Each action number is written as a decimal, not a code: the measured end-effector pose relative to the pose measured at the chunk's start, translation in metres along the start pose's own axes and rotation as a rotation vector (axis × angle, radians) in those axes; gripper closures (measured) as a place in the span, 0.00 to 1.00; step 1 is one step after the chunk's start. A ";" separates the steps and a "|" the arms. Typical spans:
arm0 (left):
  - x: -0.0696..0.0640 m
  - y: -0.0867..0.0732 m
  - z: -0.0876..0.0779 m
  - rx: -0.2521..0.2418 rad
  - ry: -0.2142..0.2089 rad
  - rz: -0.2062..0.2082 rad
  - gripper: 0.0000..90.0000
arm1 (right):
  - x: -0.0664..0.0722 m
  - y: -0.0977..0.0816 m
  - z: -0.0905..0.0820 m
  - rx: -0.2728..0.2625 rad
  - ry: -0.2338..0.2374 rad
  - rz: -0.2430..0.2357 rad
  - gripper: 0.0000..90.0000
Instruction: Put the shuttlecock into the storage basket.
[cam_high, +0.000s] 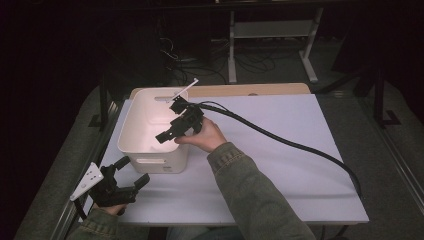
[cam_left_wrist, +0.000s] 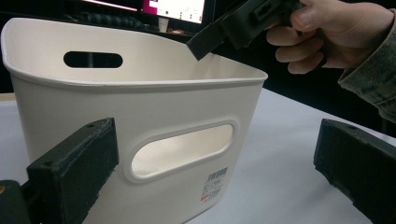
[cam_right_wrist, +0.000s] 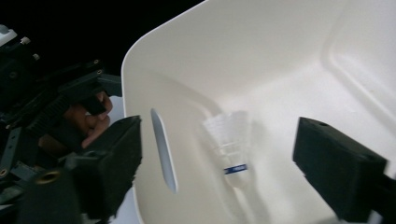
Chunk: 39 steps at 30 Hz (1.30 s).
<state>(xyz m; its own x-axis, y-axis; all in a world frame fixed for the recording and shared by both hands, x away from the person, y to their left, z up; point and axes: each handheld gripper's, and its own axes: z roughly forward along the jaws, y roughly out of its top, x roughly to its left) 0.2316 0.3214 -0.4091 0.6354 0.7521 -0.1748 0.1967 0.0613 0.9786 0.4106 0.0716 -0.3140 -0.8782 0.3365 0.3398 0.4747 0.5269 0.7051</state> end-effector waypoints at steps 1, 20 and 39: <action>0.000 0.000 0.000 -0.002 0.001 -0.002 0.00 | 0.000 0.000 -0.001 0.001 -0.005 -0.003 0.12; 0.000 0.000 0.000 -0.008 -0.002 0.009 0.00 | 0.016 -0.006 -0.031 -0.026 -0.069 -0.157 0.00; 0.000 0.000 0.001 -0.016 0.000 -0.003 0.00 | 0.008 -0.022 -0.067 -0.152 -0.029 -0.116 0.00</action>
<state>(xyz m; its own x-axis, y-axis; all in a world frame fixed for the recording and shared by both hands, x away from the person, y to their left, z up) 0.2319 0.3210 -0.4096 0.6345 0.7521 -0.1782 0.1868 0.0745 0.9796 0.3899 0.0102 -0.2846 -0.9234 0.3041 0.2342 0.3543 0.4405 0.8249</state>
